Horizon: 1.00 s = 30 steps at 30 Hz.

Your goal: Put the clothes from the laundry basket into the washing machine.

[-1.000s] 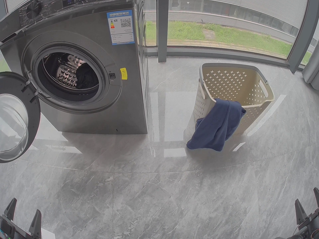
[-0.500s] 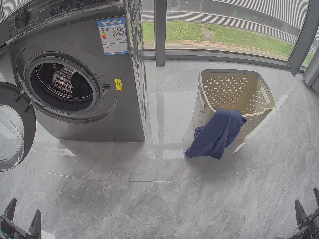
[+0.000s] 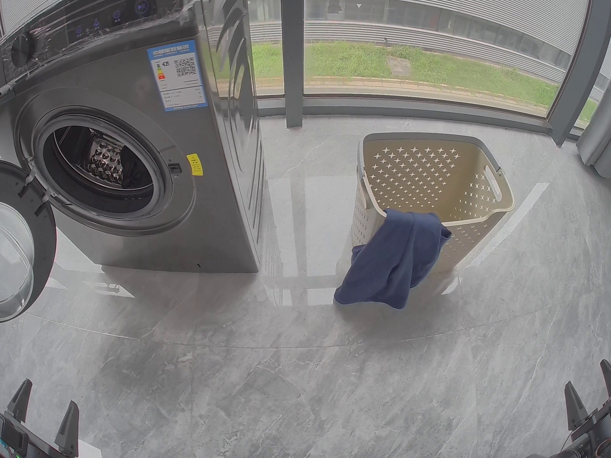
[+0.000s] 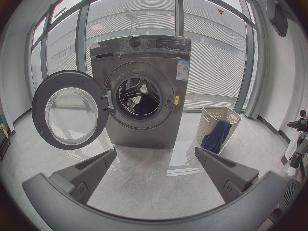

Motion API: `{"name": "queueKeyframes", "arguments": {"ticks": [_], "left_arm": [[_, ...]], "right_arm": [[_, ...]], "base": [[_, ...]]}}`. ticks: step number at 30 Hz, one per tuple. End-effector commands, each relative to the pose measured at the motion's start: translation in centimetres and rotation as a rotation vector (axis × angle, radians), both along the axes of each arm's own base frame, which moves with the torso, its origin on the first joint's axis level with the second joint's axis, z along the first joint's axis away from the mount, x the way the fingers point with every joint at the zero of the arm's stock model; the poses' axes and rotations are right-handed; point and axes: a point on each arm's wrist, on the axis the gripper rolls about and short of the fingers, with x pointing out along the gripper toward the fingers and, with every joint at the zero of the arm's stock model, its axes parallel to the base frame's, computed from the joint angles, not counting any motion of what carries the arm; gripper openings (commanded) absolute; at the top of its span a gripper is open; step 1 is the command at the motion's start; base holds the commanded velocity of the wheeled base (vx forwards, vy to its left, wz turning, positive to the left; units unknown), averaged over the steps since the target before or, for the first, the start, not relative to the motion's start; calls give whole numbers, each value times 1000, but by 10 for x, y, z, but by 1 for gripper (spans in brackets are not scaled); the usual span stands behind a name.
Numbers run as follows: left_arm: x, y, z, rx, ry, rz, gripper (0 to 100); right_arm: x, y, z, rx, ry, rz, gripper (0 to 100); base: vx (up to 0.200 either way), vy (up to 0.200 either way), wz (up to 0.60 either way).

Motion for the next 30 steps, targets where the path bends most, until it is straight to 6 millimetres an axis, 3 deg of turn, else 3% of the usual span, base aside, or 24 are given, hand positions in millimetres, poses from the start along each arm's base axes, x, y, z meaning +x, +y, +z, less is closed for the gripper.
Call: {"name": "queueKeyframes", "arguments": {"ticks": [1,9,21,27,30], "left_arm": [[0,0,-5,1,5,2,100],[0,0,-5,-4,7,4,100],[0,0,-5,-5,7,2,100],[0,0,-5,-5,7,2,100],[0,0,-5,-5,5,2,100]], "right_arm": [[0,0,-4,0,-1,0,100],[0,0,-4,0,-1,0,100],[0,0,-4,0,-1,0,100],[0,0,-4,0,-1,1,100],[0,0,-4,0,-1,0,100]], "base": [[0,-200,0],[0,-50,0],[200,0,0],[0,0,0],[0,-200,0]]}}
